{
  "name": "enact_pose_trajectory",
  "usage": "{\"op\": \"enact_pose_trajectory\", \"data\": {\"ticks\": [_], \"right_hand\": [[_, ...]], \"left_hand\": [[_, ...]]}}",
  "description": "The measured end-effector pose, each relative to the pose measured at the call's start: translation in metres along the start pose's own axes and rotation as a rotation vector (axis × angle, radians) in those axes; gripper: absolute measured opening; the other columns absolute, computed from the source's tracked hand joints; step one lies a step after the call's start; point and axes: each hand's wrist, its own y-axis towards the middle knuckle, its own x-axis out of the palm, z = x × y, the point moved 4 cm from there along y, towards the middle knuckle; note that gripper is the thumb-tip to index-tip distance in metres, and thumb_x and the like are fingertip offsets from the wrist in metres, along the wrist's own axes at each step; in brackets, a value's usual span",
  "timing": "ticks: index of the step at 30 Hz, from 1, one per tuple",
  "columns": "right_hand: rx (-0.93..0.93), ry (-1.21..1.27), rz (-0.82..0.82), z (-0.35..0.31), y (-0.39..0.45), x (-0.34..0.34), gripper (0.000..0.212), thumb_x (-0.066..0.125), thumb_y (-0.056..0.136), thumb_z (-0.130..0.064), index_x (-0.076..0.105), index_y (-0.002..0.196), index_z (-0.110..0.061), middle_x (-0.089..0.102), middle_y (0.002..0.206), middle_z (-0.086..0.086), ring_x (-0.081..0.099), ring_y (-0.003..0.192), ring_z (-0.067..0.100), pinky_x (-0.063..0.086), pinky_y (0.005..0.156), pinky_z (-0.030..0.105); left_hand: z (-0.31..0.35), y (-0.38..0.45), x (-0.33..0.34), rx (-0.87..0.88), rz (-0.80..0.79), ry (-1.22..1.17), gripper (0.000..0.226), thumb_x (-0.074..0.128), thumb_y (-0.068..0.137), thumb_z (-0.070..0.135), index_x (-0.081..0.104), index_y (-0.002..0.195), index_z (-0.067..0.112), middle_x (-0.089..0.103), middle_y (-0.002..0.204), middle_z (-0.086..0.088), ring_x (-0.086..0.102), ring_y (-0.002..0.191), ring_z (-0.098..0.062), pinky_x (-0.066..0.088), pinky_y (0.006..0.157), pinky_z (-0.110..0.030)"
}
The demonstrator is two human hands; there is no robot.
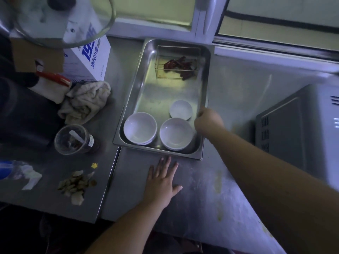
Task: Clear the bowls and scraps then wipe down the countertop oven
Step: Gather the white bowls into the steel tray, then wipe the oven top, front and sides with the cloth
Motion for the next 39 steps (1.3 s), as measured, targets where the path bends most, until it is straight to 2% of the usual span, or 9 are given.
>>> {"op": "enact_pose_trajectory", "data": {"ticks": [2,4,7,12,17,22,30,36,39], "right_hand": [[0.016,0.011,-0.003,0.012,-0.020,-0.001,0.032,0.051,0.091,-0.013,0.061,0.121,-0.010,0.065,0.122,0.017,0.062,0.113,0.037,0.046,0.086,0.031],[0.042,-0.016,-0.018,0.026,-0.039,0.001,0.033,0.051,0.092,-0.014,0.059,0.124,-0.011,0.063,0.126,0.017,0.059,0.118,0.038,0.046,0.092,0.033],[0.058,-0.069,-0.051,0.053,-0.068,0.012,0.035,0.051,0.092,-0.018,0.057,0.126,-0.012,0.062,0.131,0.019,0.059,0.120,0.039,0.050,0.100,0.038],[0.092,-0.182,-0.135,0.098,-0.118,0.034,0.036,0.049,0.097,-0.025,0.049,0.132,-0.015,0.058,0.134,0.016,0.056,0.124,0.037,0.048,0.100,0.039],[0.119,-0.225,-0.150,0.133,-0.154,0.043,0.038,0.042,0.099,-0.022,0.048,0.136,-0.016,0.054,0.138,0.015,0.050,0.127,0.038,0.046,0.098,0.039],[0.117,-0.185,-0.117,0.156,-0.182,0.027,0.040,0.043,0.102,-0.034,0.047,0.138,-0.017,0.052,0.138,0.013,0.047,0.129,0.036,0.046,0.098,0.043],[0.092,-0.161,-0.037,0.201,-0.222,-0.007,0.052,0.048,0.100,-0.047,0.042,0.145,-0.020,0.048,0.144,0.011,0.046,0.132,0.036,0.048,0.102,0.047],[0.086,-0.120,0.002,0.266,-0.264,-0.031,0.054,0.048,0.097,-0.048,0.043,0.142,-0.019,0.048,0.145,0.010,0.043,0.132,0.035,0.045,0.105,0.050],[0.095,-0.110,0.028,0.305,-0.290,-0.043,0.053,0.048,0.096,-0.047,0.044,0.140,-0.019,0.050,0.142,0.011,0.045,0.129,0.037,0.045,0.105,0.049]], "left_hand": [[0.003,0.000,-0.008,0.009,-0.042,0.021,0.086,0.048,0.094,0.065,0.004,0.162,0.035,-0.014,0.170,0.003,-0.006,0.157,-0.022,0.008,0.125,-0.052],[0.004,0.000,-0.018,0.018,-0.047,0.038,0.085,0.050,0.095,0.061,0.004,0.162,0.035,-0.011,0.170,0.002,-0.002,0.158,-0.023,0.012,0.124,-0.050],[0.004,0.002,-0.030,0.052,-0.066,0.055,0.081,0.051,0.096,0.056,0.009,0.162,0.031,-0.001,0.171,-0.001,0.007,0.157,-0.024,0.022,0.122,-0.047],[0.009,-0.010,-0.047,0.030,-0.067,0.035,0.076,0.050,0.098,0.051,0.016,0.161,0.025,0.020,0.167,-0.003,0.024,0.152,-0.022,0.031,0.118,-0.039],[0.023,-0.026,-0.051,0.068,-0.119,0.096,0.060,0.050,0.096,0.049,0.035,0.149,0.024,0.036,0.155,-0.001,0.041,0.138,-0.024,0.043,0.107,-0.042],[0.044,-0.034,-0.055,0.107,-0.125,0.166,0.053,0.049,0.094,0.046,0.043,0.141,0.022,0.047,0.143,-0.003,0.048,0.129,-0.026,0.043,0.106,-0.043],[0.112,-0.051,-0.074,0.110,-0.100,0.109,0.042,0.051,0.090,0.039,0.048,0.130,0.025,0.047,0.135,-0.002,0.050,0.126,-0.029,0.049,0.099,-0.045],[0.197,-0.081,-0.079,0.192,-0.041,0.113,0.048,0.050,0.094,0.042,0.045,0.139,0.027,0.047,0.138,0.000,0.048,0.128,-0.028,0.048,0.100,-0.045],[0.241,-0.102,-0.079,0.223,-0.013,0.134,0.046,0.050,0.094,0.041,0.046,0.138,0.027,0.049,0.138,-0.001,0.050,0.126,-0.029,0.048,0.098,-0.046]]}}
